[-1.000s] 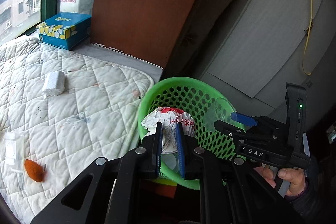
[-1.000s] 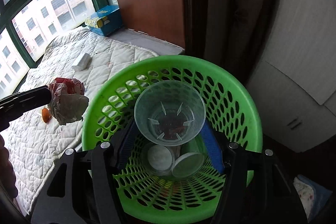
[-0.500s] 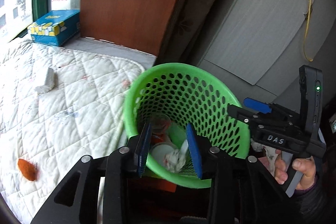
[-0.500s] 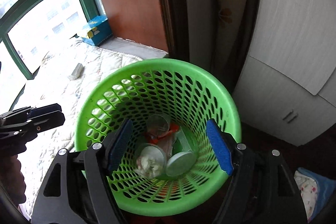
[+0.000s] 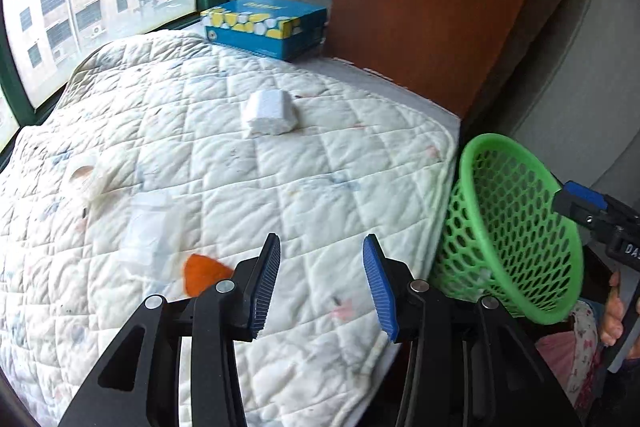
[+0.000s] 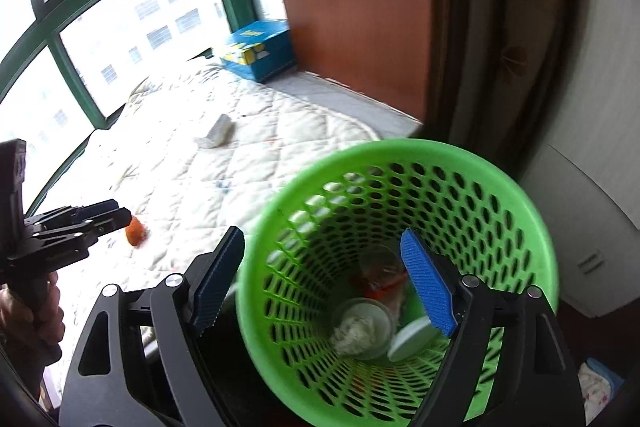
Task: Collect trash
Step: 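Grasp the orange peel with the left gripper while the right grasps the white foam block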
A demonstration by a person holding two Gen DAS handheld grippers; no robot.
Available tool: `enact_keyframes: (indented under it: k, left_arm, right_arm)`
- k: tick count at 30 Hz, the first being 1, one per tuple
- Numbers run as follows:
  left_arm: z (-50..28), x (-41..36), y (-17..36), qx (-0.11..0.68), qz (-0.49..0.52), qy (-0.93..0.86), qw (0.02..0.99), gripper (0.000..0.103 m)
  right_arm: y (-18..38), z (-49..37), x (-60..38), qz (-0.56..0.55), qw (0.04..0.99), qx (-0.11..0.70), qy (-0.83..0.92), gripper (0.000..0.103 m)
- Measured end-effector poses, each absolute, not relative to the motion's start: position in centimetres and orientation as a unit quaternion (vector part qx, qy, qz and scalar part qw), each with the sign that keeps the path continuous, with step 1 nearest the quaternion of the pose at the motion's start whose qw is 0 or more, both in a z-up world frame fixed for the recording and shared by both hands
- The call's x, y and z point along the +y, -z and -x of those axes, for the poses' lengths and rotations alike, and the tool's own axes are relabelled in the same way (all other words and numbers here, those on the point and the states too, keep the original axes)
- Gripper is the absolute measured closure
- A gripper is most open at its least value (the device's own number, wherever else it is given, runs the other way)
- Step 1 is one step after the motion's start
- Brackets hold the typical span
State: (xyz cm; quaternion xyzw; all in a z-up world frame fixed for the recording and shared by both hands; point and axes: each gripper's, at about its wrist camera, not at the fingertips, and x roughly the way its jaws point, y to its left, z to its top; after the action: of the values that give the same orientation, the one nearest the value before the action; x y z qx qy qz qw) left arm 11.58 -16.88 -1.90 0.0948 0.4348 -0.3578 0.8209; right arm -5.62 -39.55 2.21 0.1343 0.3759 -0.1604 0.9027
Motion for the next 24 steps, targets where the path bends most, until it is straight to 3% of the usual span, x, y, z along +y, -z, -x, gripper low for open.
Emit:
enact_keyframes:
  k: [8, 19, 24]
  left_arm:
    - [-15.4, -12.7, 5.9, 0.474, -0.082, 0.305, 0.822, 0.061]
    - [-16.9, -12.9, 8.7, 0.494, -0.073, 0.299, 0.813, 0.061]
    - [-17.4, -12.9, 9.0, 0.495, -0.079, 0.297, 0.813, 0.072]
  right_arm:
    - [-2.1, 1.1, -35.6, -0.113, 0.908, 0.387, 0.113, 0.021]
    - [-0.9, -2.9, -33.8, -0.108, 0.903, 0.406, 0.086, 0.021]
    - [-0.5, -5.1, -34.0, -0.12, 0.898, 0.416, 0.075, 0.021]
